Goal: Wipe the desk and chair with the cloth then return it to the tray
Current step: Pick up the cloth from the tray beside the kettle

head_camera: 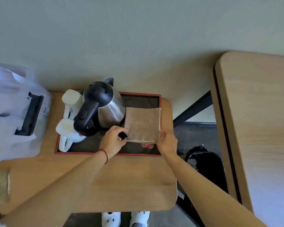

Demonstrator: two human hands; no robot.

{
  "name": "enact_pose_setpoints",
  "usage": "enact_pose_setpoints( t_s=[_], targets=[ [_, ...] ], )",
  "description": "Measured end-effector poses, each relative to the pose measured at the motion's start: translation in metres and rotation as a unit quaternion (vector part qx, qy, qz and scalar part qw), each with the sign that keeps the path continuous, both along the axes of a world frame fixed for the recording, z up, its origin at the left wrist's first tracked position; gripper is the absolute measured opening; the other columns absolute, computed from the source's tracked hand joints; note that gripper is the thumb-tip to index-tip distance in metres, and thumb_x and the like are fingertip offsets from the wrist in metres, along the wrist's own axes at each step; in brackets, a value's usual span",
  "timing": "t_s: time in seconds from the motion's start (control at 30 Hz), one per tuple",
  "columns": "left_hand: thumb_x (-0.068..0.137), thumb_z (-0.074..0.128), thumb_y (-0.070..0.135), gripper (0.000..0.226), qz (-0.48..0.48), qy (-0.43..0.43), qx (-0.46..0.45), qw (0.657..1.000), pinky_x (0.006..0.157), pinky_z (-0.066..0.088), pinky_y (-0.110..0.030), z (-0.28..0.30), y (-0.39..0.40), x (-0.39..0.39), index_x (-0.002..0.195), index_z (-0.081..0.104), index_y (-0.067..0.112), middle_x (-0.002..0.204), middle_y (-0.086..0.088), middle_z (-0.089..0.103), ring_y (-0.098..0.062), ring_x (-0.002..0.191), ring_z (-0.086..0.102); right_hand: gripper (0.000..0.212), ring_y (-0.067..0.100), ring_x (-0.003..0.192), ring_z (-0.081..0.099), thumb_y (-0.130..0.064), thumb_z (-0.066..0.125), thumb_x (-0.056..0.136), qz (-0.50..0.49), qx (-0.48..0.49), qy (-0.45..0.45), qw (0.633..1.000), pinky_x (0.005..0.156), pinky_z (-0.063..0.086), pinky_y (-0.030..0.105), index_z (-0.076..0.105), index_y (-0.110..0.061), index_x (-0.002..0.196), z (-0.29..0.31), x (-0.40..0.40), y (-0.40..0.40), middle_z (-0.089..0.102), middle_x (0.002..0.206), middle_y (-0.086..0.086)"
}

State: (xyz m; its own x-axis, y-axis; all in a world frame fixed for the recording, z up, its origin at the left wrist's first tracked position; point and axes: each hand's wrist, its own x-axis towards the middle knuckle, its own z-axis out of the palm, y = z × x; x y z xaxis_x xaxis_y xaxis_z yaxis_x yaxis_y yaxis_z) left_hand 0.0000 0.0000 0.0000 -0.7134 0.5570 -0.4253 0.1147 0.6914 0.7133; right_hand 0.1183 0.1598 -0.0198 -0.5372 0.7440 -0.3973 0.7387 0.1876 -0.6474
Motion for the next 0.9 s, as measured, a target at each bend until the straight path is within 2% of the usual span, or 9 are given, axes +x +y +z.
enact_pose_setpoints(
  t_s=[0.07,0.17,0.23,0.33,0.43,0.53,0.63,0.73,0.9],
  targets=[
    [0.079,0.07,0.009,0.041,-0.05,0.038,-0.055,0.996,0.084,0.051,-0.035,-0.006,0.007,-0.002,0.118,0.062,0.017,0.121,-0.001,0.054,-0.024,0.094,0.062,0.022,0.008,0.058,0.042,-0.005,0.061,0.083,0.001,0.025,-0.032,0.999,0.041,0.034,0.008,0.057,-0.003,0.104,-0.001,-0.004,0.006,0.044,0.082,-0.003],
    [0.079,0.07,0.014,0.036,-0.078,0.065,-0.115,0.988,0.083,0.05,-0.034,-0.012,0.014,-0.001,0.114,0.063,0.02,0.119,-0.001,0.052,-0.022,0.105,0.058,0.017,0.011,0.059,0.046,0.0,0.058,0.083,0.019,0.008,-0.069,0.997,0.035,0.033,0.01,0.057,-0.003,0.1,-0.003,-0.007,0.007,0.053,0.08,0.003],
    [0.08,0.068,0.015,0.034,-0.114,0.086,-0.154,0.978,0.082,0.051,-0.036,-0.015,0.014,-0.003,0.113,0.06,0.02,0.12,-0.003,0.047,-0.023,0.103,0.058,0.028,0.02,0.077,0.055,0.0,0.058,0.083,0.024,0.015,-0.102,0.994,0.053,0.044,0.017,0.055,-0.003,0.11,0.001,-0.01,0.005,0.059,0.103,0.014],
    [0.084,0.063,0.014,0.03,-0.191,0.133,-0.196,0.952,0.076,0.051,-0.036,-0.014,0.013,-0.009,0.113,0.055,0.019,0.12,-0.005,0.042,-0.024,0.101,0.057,0.043,0.031,0.115,0.042,-0.004,0.06,0.084,0.074,0.131,-0.147,0.978,0.086,0.05,0.04,0.047,-0.007,0.125,0.005,-0.02,0.005,0.047,0.124,0.016],
    [0.084,0.061,0.015,0.026,-0.213,0.151,-0.187,0.947,0.067,0.045,-0.031,-0.011,0.012,-0.011,0.108,0.055,0.015,0.118,-0.004,0.043,-0.023,0.097,0.057,0.05,0.03,0.122,0.039,0.0,0.059,0.084,0.218,0.262,-0.111,0.934,0.105,0.039,0.04,0.042,-0.006,0.131,0.005,-0.039,0.018,0.044,0.135,0.015],
    [0.081,0.062,0.015,0.023,-0.185,0.144,-0.168,0.958,0.063,0.041,-0.029,-0.01,0.009,-0.012,0.103,0.055,0.015,0.114,-0.004,0.045,-0.024,0.091,0.058,0.06,0.029,0.139,0.025,0.0,0.055,0.087,0.309,0.299,-0.118,0.895,0.117,0.019,0.039,0.031,-0.007,0.141,-0.001,-0.063,0.037,0.027,0.153,0.012],
    [0.08,0.061,0.015,0.024,-0.173,0.149,-0.162,0.96,0.062,0.04,-0.03,-0.011,0.007,-0.011,0.103,0.054,0.016,0.113,-0.004,0.045,-0.024,0.091,0.058,0.065,0.032,0.141,0.023,0.002,0.05,0.088,0.335,0.305,-0.185,0.872,0.118,0.012,0.042,0.022,-0.006,0.146,-0.007,-0.08,0.046,0.028,0.152,0.016],
    [0.079,0.062,0.014,0.025,-0.167,0.147,-0.156,0.962,0.063,0.042,-0.032,-0.013,0.005,-0.01,0.102,0.054,0.015,0.114,-0.004,0.045,-0.025,0.091,0.059,0.058,0.036,0.133,0.03,0.002,0.051,0.086,0.346,0.323,-0.23,0.85,0.113,0.02,0.042,0.032,-0.003,0.14,-0.01,-0.087,0.046,0.043,0.138,0.018],
    [0.079,0.061,0.015,0.025,-0.174,0.159,-0.164,0.958,0.062,0.043,-0.032,-0.012,0.004,-0.01,0.103,0.054,0.017,0.114,-0.004,0.045,-0.025,0.09,0.06,0.03,0.031,0.121,0.038,0.004,0.051,0.087,0.366,0.325,-0.167,0.856,0.1,0.033,0.036,0.057,-0.007,0.114,-0.009,-0.084,0.033,0.051,0.122,0.014]
  ],
)
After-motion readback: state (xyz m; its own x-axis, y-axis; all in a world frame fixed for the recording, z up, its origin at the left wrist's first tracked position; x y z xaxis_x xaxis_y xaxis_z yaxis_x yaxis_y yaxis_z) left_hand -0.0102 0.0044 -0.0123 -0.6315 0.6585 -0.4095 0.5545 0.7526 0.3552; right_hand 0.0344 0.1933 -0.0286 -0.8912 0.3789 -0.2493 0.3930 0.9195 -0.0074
